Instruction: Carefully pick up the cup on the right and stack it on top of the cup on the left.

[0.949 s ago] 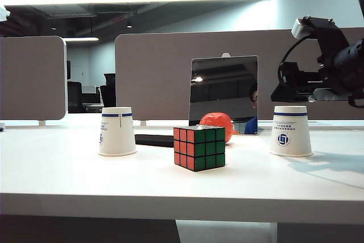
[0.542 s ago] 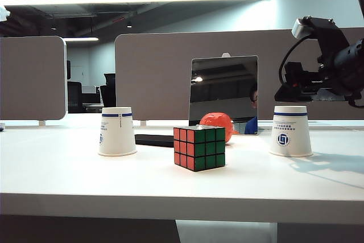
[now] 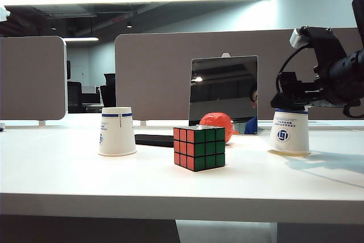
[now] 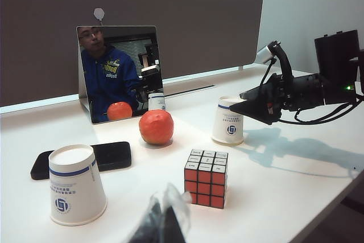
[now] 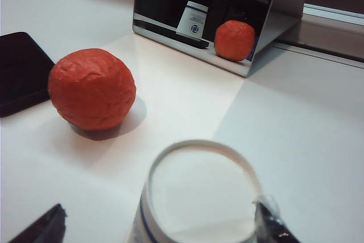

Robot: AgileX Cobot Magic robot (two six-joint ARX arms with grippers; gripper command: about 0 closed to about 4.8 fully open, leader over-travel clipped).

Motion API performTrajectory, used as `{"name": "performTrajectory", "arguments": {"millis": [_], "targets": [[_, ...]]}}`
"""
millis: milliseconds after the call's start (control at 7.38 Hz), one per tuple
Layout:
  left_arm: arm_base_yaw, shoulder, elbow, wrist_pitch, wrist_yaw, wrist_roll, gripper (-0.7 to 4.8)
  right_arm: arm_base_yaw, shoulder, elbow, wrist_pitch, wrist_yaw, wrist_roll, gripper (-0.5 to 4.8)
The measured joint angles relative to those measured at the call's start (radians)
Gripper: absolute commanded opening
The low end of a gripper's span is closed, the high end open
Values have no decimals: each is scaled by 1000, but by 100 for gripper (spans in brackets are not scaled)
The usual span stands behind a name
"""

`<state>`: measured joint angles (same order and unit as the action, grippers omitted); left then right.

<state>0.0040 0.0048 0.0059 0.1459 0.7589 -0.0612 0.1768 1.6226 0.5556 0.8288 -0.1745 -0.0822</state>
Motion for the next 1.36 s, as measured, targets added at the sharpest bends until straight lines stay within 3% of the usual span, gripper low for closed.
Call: {"name": "performTrajectory", "arguments": {"millis": [678, 949, 1356], "targets": [[0, 0, 0, 0, 0, 0, -5, -22, 24, 30, 26, 24, 2, 422], [0, 0, 0, 0, 0, 0, -5, -28, 62, 51, 17, 21, 2, 358], [0, 0, 0, 0, 0, 0, -5, -28, 62, 52, -8, 16, 2, 352]]}}
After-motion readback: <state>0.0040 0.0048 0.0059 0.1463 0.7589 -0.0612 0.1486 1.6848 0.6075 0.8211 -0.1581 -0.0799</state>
